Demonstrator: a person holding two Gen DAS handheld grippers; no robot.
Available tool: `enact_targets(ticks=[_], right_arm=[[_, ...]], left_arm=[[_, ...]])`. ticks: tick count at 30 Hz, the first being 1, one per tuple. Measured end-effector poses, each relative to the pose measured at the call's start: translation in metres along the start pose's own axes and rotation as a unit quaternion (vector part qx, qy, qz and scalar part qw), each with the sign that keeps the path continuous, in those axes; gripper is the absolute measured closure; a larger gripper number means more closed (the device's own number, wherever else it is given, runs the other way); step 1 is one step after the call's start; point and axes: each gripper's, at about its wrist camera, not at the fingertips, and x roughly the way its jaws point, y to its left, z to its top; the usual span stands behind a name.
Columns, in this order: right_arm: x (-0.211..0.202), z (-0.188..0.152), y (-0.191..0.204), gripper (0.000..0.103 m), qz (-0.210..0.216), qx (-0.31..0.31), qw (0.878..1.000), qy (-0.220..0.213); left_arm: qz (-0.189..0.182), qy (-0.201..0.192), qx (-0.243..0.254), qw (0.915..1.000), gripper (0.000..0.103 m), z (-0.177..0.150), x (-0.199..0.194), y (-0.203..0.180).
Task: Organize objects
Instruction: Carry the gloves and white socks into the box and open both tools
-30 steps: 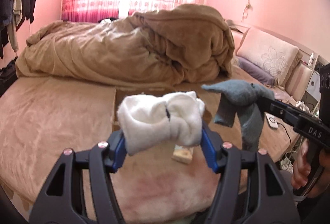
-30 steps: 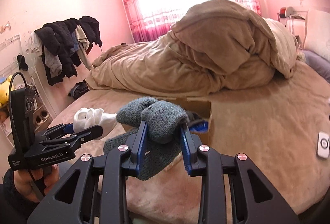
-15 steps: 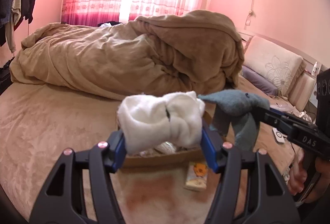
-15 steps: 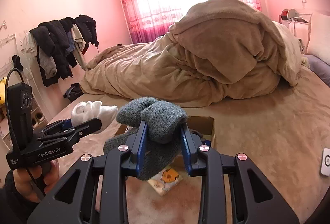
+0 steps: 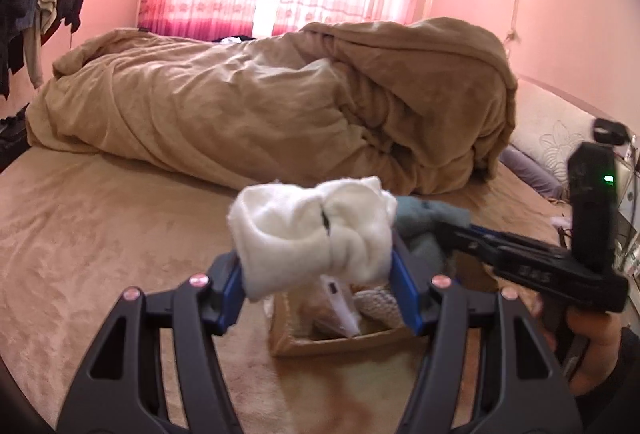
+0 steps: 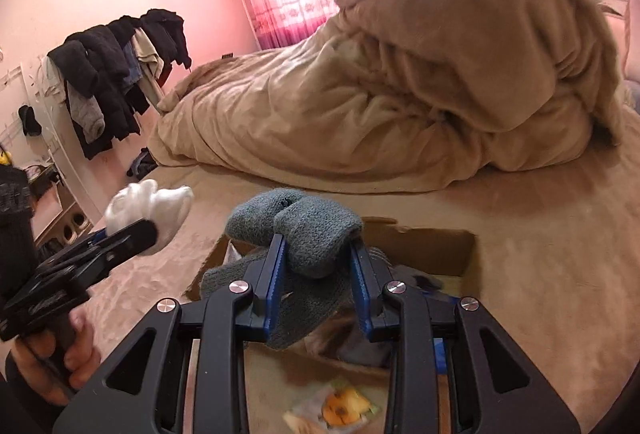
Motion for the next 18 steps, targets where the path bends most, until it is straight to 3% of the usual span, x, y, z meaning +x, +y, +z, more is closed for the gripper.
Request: enact_targets(ticks=[4, 9, 13, 16, 18], right_arm=[[0.040, -0.001, 0.005, 0.071, 0.006, 0.004, 0.999, 0.046], [0.081, -0.016, 0.011, 0.071, -0.024, -0.026, 0.994, 0.108], [0.088, -0.022, 0.013, 0.070, -0.033, -0.043, 0.992, 0.118], [0.076, -0.020, 0.010, 0.059, -0.037, -0.045, 0.993, 0.105], [0.064, -0.019, 0.004, 0.044, -0.042, -0.037, 0.994, 0.092]], left_arm=[[0.010, 0.011, -0.005, 0.9999, 0.040, -0.004, 0.009, 0.009], [0.008, 0.033, -0.009, 0.9994, 0.040, -0.010, 0.022, 0.014], [0.005, 0.039, 0.000, 0.9992, 0.040, -0.014, 0.027, 0.008], [0.004, 0.037, 0.002, 0.9993, 0.039, -0.014, 0.026, 0.003], [0.003, 0.036, 0.010, 0.9993, 0.039, -0.013, 0.025, -0.004]])
